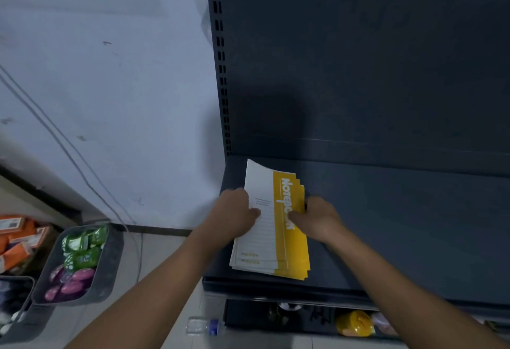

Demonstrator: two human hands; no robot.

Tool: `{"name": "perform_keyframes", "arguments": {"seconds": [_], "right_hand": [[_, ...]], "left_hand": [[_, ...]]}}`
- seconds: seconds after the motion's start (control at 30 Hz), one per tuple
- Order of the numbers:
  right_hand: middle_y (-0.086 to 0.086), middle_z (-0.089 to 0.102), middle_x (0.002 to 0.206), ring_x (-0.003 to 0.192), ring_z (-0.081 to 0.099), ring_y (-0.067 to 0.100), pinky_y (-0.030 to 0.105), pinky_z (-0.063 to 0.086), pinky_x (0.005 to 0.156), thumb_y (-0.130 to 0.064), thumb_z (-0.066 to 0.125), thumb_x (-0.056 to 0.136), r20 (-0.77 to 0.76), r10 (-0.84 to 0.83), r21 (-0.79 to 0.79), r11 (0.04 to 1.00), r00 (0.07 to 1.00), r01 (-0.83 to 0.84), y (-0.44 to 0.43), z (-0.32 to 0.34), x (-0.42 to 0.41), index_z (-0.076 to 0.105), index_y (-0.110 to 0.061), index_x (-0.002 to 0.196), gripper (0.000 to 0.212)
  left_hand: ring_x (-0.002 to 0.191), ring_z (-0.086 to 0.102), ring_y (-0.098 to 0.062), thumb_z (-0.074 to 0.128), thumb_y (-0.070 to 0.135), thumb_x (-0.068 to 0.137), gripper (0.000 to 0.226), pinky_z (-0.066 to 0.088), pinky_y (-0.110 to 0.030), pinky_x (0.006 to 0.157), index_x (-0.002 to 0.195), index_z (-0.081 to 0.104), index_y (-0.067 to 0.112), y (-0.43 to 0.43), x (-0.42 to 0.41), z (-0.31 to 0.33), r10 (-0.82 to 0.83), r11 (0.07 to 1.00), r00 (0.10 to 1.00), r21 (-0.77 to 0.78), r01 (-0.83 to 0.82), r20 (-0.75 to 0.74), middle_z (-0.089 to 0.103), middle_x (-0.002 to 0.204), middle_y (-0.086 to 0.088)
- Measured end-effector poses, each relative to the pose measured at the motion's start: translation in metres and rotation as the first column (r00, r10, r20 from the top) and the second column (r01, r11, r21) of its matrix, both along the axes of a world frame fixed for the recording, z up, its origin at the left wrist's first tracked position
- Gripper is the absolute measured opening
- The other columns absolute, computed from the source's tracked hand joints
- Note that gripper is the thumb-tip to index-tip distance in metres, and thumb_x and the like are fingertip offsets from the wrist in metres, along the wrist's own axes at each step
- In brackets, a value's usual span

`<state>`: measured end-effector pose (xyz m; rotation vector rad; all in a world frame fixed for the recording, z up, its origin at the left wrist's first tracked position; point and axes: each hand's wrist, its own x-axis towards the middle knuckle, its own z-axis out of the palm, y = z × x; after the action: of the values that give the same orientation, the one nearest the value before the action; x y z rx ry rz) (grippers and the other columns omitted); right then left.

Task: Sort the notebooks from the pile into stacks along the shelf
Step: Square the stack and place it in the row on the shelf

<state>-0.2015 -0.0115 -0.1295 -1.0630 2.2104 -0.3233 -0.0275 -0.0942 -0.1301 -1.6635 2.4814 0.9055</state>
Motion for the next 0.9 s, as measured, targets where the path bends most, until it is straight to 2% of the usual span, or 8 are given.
{"name": "perform_keyframes", "arguments": {"seconds": [0.13, 0.23, 0.4, 0.5, 0.63, 0.7, 0.8, 0.9], "right_hand": [[0.005, 0.069, 0.097, 0.088, 0.069, 0.021, 0.036, 0.058, 0.075, -0.031, 0.062, 0.091, -0.02, 0.018, -0.012, 1.0, 1.0, -0.018, -0.002, -0.002, -0.002, 0.066, -0.008, 0.092, 0.024], [0.004, 0.064, 0.106, 0.09, 0.066, 0.021, 0.032, 0.051, 0.064, -0.032, 0.06, 0.091, -0.075, 0.045, 0.02, 0.999, 0.996, -0.043, -0.003, -0.004, 0.0, 0.058, -0.015, 0.085, 0.019], [0.007, 0.051, 0.125, 0.113, 0.057, 0.027, 0.034, 0.046, 0.074, -0.032, 0.054, 0.096, -0.264, 0.112, -0.004, 0.993, 0.958, -0.118, 0.006, -0.002, 0.015, 0.056, -0.011, 0.119, 0.031], [0.008, 0.049, 0.125, 0.115, 0.053, 0.026, 0.034, 0.044, 0.074, -0.031, 0.051, 0.098, -0.313, 0.163, -0.072, 0.978, 0.936, -0.194, 0.013, -0.003, 0.027, 0.055, -0.01, 0.113, 0.026], [0.007, 0.047, 0.124, 0.115, 0.051, 0.027, 0.037, 0.046, 0.076, -0.035, 0.051, 0.097, -0.225, 0.156, -0.111, 0.977, 0.962, -0.184, 0.016, -0.005, 0.035, 0.052, -0.013, 0.104, 0.023], [0.006, 0.046, 0.124, 0.115, 0.05, 0.026, 0.037, 0.048, 0.078, -0.036, 0.051, 0.096, -0.191, 0.145, -0.109, 0.98, 0.971, -0.167, 0.018, -0.005, 0.036, 0.052, -0.013, 0.105, 0.025], [0.007, 0.044, 0.124, 0.117, 0.049, 0.026, 0.035, 0.045, 0.074, -0.035, 0.051, 0.095, -0.186, 0.105, -0.093, 0.988, 0.977, -0.123, 0.024, -0.005, 0.036, 0.051, -0.01, 0.114, 0.031], [0.008, 0.043, 0.124, 0.116, 0.049, 0.026, 0.034, 0.043, 0.073, -0.033, 0.048, 0.096, -0.212, 0.076, -0.076, 0.993, 0.974, -0.094, 0.029, -0.005, 0.036, 0.052, -0.008, 0.112, 0.029]], "left_hand": [[0.092, 0.061, -0.024, 0.071, 0.04, 0.087, 0.032, 0.045, -0.03, 0.07, 0.096, 0.056, 0.014, 0.006, 0.001, 0.001, 0.0, 0.989, 0.995, -0.15, 0.015, 0.096, 0.063, 0.102, -0.005], [0.082, 0.058, -0.021, 0.075, 0.034, 0.084, 0.033, 0.043, -0.029, 0.065, 0.093, 0.053, 0.012, 0.007, 0.002, 0.005, 0.034, 0.985, 0.993, -0.17, -0.014, 0.115, 0.06, 0.092, -0.002], [0.077, 0.058, -0.018, 0.078, 0.027, 0.078, 0.029, 0.044, -0.025, 0.059, 0.089, 0.056, 0.011, 0.001, 0.008, 0.01, 0.091, 0.994, 0.987, -0.074, -0.082, 0.133, 0.062, 0.086, -0.001], [0.07, 0.052, -0.013, 0.076, 0.026, 0.081, 0.028, 0.037, -0.021, 0.051, 0.087, 0.052, 0.013, 0.0, 0.012, 0.012, 0.112, 0.993, 0.981, 0.015, -0.116, 0.159, 0.055, 0.08, 0.003], [0.083, 0.058, -0.018, 0.07, 0.024, 0.087, 0.018, 0.039, -0.019, 0.052, 0.089, 0.055, 0.015, -0.001, 0.019, 0.011, 0.133, 0.982, 0.983, 0.117, -0.148, 0.128, 0.056, 0.082, 0.004], [0.081, 0.056, -0.015, 0.067, 0.023, 0.09, 0.02, 0.04, -0.018, 0.054, 0.08, 0.05, 0.018, 0.0, 0.021, 0.011, 0.15, 0.975, 0.984, 0.152, -0.164, 0.099, 0.054, 0.081, 0.006], [0.07, 0.05, -0.009, 0.063, 0.021, 0.091, 0.027, 0.042, -0.02, 0.058, 0.073, 0.043, 0.018, 0.002, 0.022, 0.01, 0.177, 0.969, 0.981, 0.159, -0.187, 0.075, 0.053, 0.079, 0.004], [0.067, 0.051, -0.008, 0.062, 0.018, 0.091, 0.026, 0.043, -0.021, 0.057, 0.073, 0.044, 0.016, 0.004, 0.022, 0.008, 0.195, 0.97, 0.98, 0.142, -0.199, 0.045, 0.054, 0.078, 0.003]]}}
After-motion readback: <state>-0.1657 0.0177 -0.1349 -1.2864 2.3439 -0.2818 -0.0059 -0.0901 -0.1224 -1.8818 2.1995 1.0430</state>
